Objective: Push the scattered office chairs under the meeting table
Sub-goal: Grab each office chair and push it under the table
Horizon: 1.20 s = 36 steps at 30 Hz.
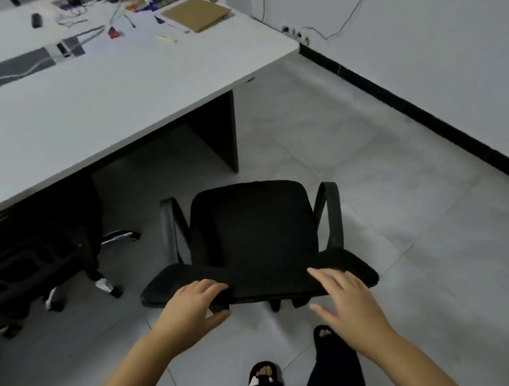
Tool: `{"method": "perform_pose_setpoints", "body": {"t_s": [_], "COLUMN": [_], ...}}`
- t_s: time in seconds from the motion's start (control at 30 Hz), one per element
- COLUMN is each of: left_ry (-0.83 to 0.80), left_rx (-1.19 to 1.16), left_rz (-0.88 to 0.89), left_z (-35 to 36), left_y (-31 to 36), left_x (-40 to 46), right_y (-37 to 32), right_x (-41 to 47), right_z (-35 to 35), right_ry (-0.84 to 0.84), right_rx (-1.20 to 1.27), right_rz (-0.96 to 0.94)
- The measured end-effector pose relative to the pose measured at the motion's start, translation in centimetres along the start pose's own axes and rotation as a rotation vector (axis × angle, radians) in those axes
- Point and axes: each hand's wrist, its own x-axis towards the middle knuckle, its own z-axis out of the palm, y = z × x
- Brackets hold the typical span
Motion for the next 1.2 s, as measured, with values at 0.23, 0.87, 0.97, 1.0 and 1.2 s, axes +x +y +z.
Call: {"method": "perform_pose_setpoints", "body": {"t_s": [0.23, 0.87, 0.97, 1.0, 1.2], "left_ry": [0.021, 0.239, 0.185, 0.175, 0.156], "left_rx": [0.099, -0.008, 0.067, 0.078, 0.082], "left_rz": [-0.293, -0.578, -0.618, -0.629, -0.651], "left_z": [1.9, 0.6, -1.1, -1.6, -4.9], "left_y": [0.7, 2.3, 0.1, -0.8, -7.7], "left_x": [2.6, 13.0, 14.9, 15.4, 18.6], "right_y": [5.6, 9.8, 8.2, 7.6, 3.1], "right_x": [5.9, 27.5, 31.5, 32.7, 39.8], "right_z": [0.8, -5.9, -5.6, -5.5, -3.7], "right_ry": [-0.075, -0.138, -0.127, -0.123, -0.089], "right_rx": [-0.208, -0.305, -0.337, -0.338, -0.287], "right_rz": [-0.284, -0.632, -0.654, -0.669, -0.714]}}
